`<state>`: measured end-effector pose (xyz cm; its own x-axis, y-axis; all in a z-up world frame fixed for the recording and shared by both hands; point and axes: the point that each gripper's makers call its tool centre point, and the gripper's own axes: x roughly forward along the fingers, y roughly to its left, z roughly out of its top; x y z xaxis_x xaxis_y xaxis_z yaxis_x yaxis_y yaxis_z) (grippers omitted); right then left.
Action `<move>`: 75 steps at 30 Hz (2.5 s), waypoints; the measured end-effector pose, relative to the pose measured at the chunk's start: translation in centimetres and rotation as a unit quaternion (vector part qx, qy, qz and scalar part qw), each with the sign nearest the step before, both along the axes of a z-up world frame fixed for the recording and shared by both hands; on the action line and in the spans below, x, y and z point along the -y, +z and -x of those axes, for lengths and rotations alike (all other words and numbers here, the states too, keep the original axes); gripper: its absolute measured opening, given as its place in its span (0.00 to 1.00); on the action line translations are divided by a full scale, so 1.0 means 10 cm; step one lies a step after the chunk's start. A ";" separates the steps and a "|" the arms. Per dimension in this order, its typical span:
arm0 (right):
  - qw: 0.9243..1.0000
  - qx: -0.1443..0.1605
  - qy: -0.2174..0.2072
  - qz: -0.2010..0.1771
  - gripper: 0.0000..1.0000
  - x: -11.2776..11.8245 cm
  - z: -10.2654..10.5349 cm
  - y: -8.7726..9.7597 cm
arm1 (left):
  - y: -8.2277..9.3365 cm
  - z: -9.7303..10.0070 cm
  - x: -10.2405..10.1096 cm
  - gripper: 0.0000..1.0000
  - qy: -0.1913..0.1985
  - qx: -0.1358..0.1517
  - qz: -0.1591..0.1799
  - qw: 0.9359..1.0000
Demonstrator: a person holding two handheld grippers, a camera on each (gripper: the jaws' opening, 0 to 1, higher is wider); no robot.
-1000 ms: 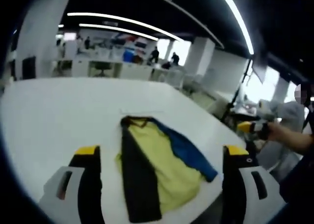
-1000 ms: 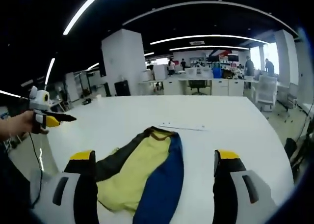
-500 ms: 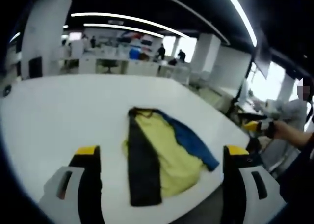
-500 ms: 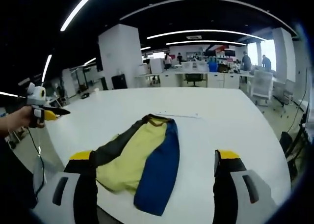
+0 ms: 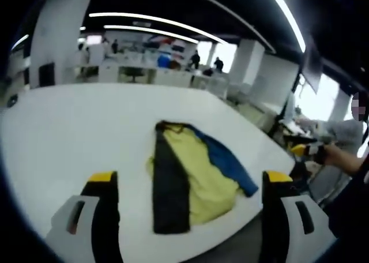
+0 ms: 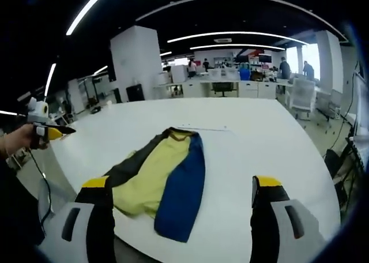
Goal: Fold the garment on the visible template until the final outline fits inside the template.
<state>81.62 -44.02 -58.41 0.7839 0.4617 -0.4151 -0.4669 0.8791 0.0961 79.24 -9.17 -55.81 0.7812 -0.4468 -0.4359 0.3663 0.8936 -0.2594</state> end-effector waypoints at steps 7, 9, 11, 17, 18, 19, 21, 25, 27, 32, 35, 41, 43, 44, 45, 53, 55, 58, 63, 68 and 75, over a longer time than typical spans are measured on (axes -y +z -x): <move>1.000 -0.009 0.006 0.011 1.00 0.01 0.07 -0.10 | 0.02 0.00 -0.01 1.00 -0.001 0.000 0.001 1.000; 1.000 -0.010 0.008 0.015 1.00 0.01 0.08 -0.12 | 0.02 0.00 -0.02 1.00 0.000 0.000 0.002 1.000; 1.000 -0.010 0.015 0.021 1.00 -0.01 0.09 -0.15 | 0.01 0.00 -0.02 1.00 0.000 -0.002 0.000 1.000; 0.999 -0.022 0.027 0.022 0.96 -0.10 0.12 -0.27 | -0.02 0.01 -0.01 1.00 0.000 -0.007 0.003 1.000; 0.999 -0.023 0.028 0.022 0.96 -0.11 0.12 -0.28 | -0.02 0.01 -0.01 1.00 0.001 -0.008 0.003 1.000; 0.999 -0.025 0.030 0.021 0.95 -0.12 0.13 -0.31 | -0.02 0.01 -0.02 1.00 0.002 -0.008 0.004 1.000; 0.999 -0.028 0.033 0.020 0.93 -0.13 0.13 -0.36 | -0.03 0.01 -0.03 1.00 0.003 -0.009 0.004 1.000; 0.998 -0.041 0.039 0.016 0.84 -0.12 0.15 -0.49 | -0.04 0.02 -0.05 1.00 0.007 -0.012 0.005 1.000; 0.998 -0.045 0.034 0.001 0.78 -0.11 0.17 -0.55 | -0.05 0.02 -0.05 1.00 0.008 -0.012 0.006 1.000; 0.997 -0.069 0.035 0.010 0.62 -0.06 0.23 -0.87 | -0.10 0.04 -0.07 1.00 0.014 -0.019 0.007 1.000; 0.995 -0.085 0.041 0.018 0.54 -0.07 0.28 -1.04 | -0.13 0.04 -0.08 1.00 0.016 -0.023 0.007 1.000; 0.992 -0.114 0.040 0.035 0.41 -0.05 0.32 -1.37 | -0.16 0.00 -0.10 0.99 0.025 -0.027 0.008 0.999; 0.991 -0.123 0.035 0.044 0.35 -0.02 0.30 -1.46 | -0.18 0.00 -0.10 0.99 0.026 -0.030 0.007 0.999; 0.989 -0.134 0.029 0.052 0.31 0.02 0.30 -1.52 | -0.19 0.00 -0.10 0.99 0.026 -0.031 0.007 0.999; 0.988 -0.141 0.026 0.051 0.29 0.03 0.30 -1.55 | -0.20 0.00 -0.09 0.99 0.026 -0.032 0.007 0.999; 0.984 -0.155 0.034 0.077 0.25 0.02 0.23 -1.75 | -0.27 0.00 -0.11 0.99 0.034 -0.043 0.005 0.998; 0.983 -0.158 0.038 0.087 0.24 0.01 0.23 -1.78 | -0.29 0.00 -0.11 0.99 0.036 -0.045 0.005 0.998; 0.980 -0.164 0.048 0.101 0.23 -0.02 0.24 -1.84 | -0.31 0.00 -0.13 0.99 0.039 -0.049 0.005 0.998; 0.978 -0.163 0.056 0.114 0.20 -0.03 0.22 -1.89 | -0.33 -0.02 -0.13 0.99 0.041 -0.053 0.005 0.998; 0.976 -0.173 0.056 0.121 0.19 -0.03 0.22 -1.94 | -0.36 -0.02 -0.12 0.99 0.040 -0.056 0.005 0.998; 0.974 -0.170 0.059 0.135 0.15 -0.03 0.21 -1.99 | -0.38 -0.03 -0.13 0.99 0.042 -0.060 0.007 0.997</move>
<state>79.54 -43.74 -78.28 0.5278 0.3781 -0.7606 -0.5475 0.8360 0.0357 79.53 -7.90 -59.61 0.7588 -0.3881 -0.5231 0.2551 0.9160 -0.3096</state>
